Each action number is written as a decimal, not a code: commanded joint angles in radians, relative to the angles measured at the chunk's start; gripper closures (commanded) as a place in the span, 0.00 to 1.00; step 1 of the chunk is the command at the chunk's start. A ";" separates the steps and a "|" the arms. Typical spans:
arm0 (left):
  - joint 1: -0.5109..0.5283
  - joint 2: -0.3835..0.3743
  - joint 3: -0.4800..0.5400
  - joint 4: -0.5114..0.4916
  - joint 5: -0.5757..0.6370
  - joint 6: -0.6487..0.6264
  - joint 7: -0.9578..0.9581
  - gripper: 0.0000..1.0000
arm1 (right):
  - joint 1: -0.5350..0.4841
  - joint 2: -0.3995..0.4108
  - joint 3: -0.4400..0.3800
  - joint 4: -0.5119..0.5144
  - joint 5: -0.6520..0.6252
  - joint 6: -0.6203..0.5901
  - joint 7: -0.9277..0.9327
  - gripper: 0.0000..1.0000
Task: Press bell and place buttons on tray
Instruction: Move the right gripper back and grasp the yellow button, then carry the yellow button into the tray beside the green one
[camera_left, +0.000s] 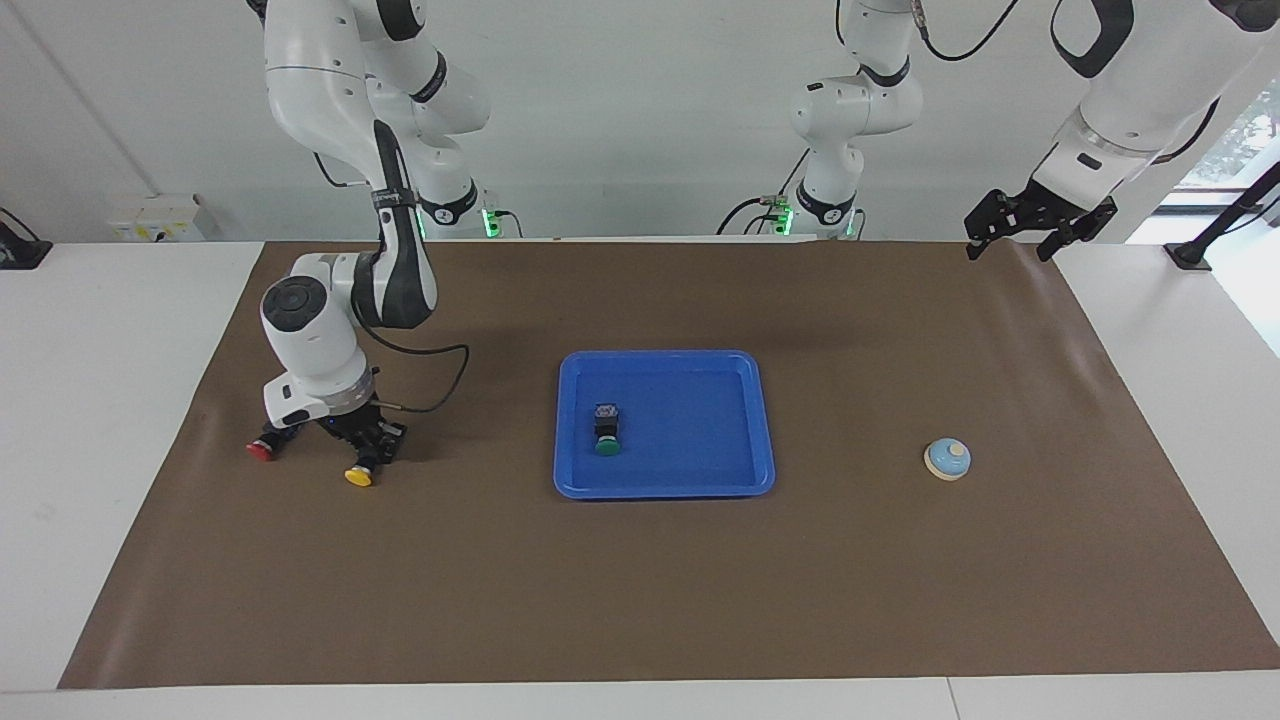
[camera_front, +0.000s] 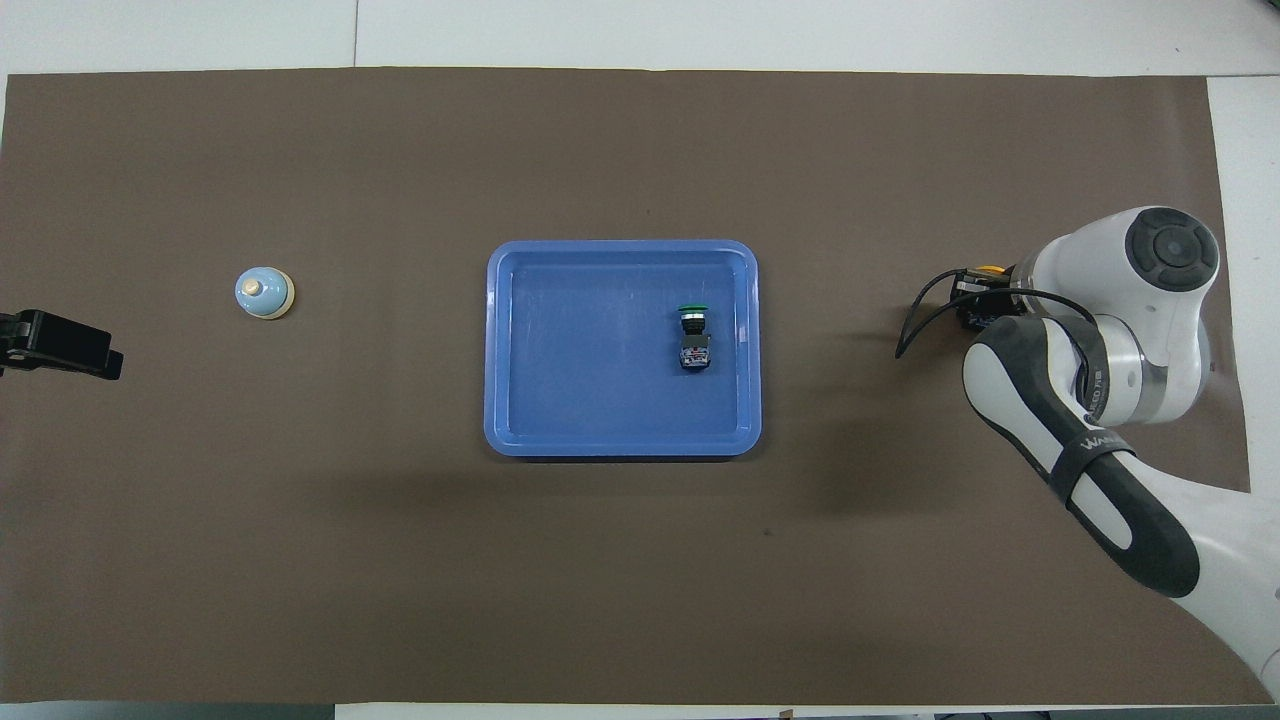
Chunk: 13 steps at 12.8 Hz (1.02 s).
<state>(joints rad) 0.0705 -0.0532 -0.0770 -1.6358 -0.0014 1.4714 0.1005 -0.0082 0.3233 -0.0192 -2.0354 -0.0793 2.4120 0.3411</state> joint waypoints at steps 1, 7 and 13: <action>0.002 -0.005 0.003 0.011 0.001 -0.016 0.010 0.00 | 0.040 -0.004 0.010 0.102 -0.014 -0.123 -0.002 1.00; 0.002 -0.005 0.003 0.011 0.001 -0.014 0.010 0.00 | 0.246 0.085 0.013 0.508 0.022 -0.541 0.105 1.00; 0.002 -0.005 0.003 0.011 0.001 -0.014 0.010 0.00 | 0.531 0.175 0.015 0.619 0.098 -0.561 0.386 1.00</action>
<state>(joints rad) 0.0705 -0.0533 -0.0770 -1.6358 -0.0014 1.4714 0.1005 0.4799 0.4360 -0.0049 -1.4808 0.0023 1.8515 0.6619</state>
